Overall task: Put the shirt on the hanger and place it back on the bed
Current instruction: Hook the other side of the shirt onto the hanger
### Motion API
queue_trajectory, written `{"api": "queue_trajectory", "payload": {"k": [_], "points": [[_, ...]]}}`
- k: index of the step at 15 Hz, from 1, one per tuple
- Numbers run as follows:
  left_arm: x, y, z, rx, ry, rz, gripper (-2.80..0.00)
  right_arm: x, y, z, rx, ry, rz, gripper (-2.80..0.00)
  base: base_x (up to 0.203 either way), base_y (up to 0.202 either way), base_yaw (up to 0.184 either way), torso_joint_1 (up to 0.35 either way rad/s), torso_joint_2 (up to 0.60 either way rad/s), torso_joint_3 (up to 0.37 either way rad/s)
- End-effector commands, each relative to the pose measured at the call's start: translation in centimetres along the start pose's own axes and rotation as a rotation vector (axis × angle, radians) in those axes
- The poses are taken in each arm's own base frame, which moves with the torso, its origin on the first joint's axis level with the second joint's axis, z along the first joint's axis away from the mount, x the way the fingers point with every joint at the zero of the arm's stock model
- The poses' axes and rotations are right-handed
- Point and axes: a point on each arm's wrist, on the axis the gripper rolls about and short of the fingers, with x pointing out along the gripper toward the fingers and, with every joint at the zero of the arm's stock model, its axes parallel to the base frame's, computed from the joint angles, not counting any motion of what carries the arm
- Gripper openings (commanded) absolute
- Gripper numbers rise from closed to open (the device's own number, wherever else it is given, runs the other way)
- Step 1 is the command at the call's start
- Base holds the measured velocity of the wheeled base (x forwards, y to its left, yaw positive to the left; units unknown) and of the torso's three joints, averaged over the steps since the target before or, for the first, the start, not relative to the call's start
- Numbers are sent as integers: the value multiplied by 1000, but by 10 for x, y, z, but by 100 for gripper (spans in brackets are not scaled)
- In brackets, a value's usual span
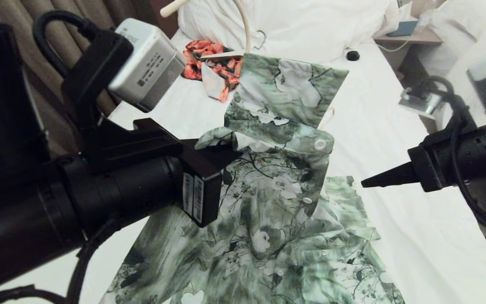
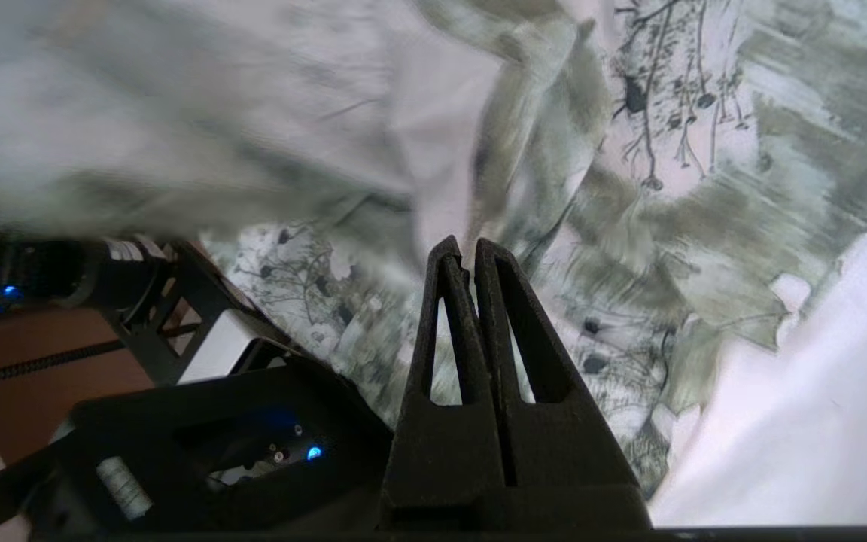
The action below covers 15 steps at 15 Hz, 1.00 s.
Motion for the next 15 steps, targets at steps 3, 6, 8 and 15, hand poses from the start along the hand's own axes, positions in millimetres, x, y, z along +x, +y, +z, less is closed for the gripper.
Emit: {"api": "queue_trajectory", "payload": {"k": [3, 6, 8, 15], "points": [[-3, 2, 6, -4, -21, 9, -280, 50, -11, 8, -23, 16, 40, -280, 0, 0, 0, 0, 0, 0], [-7, 5, 10, -12, -41, 17, -280, 69, -3, 18, 17, -47, 83, -280, 0, 0, 0, 0, 0, 0], [-9, 6, 12, -16, -48, 18, -280, 72, 1, 20, 26, -55, 94, -280, 0, 0, 0, 0, 0, 0], [-6, 9, 9, -15, -38, 32, -280, 72, -1, 15, 35, -54, 36, 0, 0, 0, 0, 0, 0, 0]]}}
